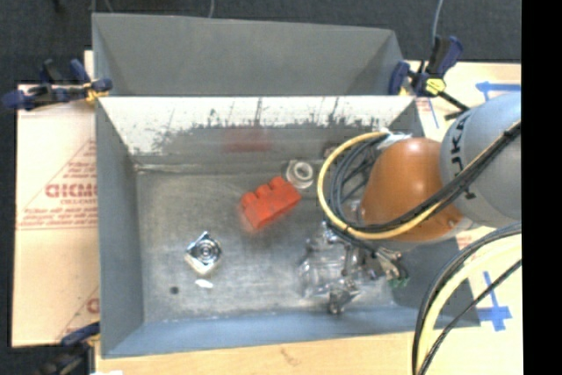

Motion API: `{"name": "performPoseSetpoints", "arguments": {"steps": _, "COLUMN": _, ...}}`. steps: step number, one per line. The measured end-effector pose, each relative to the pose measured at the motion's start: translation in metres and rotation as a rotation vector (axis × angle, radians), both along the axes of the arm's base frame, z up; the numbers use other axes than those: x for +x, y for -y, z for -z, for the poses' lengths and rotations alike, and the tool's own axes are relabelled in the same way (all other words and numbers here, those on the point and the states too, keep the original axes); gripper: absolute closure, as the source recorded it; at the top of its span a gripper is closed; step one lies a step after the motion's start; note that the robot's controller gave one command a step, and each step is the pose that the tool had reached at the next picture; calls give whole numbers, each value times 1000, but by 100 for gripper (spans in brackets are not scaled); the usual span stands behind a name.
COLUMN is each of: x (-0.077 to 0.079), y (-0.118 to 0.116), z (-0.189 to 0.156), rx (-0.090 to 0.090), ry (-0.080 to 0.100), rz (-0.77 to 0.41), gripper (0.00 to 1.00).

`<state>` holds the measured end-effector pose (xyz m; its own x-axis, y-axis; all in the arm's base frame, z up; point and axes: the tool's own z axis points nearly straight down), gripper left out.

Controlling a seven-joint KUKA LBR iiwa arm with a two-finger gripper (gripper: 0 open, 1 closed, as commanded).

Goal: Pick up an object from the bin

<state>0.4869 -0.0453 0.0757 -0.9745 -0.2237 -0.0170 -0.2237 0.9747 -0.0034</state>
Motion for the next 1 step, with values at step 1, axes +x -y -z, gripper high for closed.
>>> {"name": "performPoseSetpoints", "arguments": {"steps": 1, "x": 1, "y": 0, "z": -2, "rx": 0, "ry": 4, "rz": -2, "gripper": 100}}
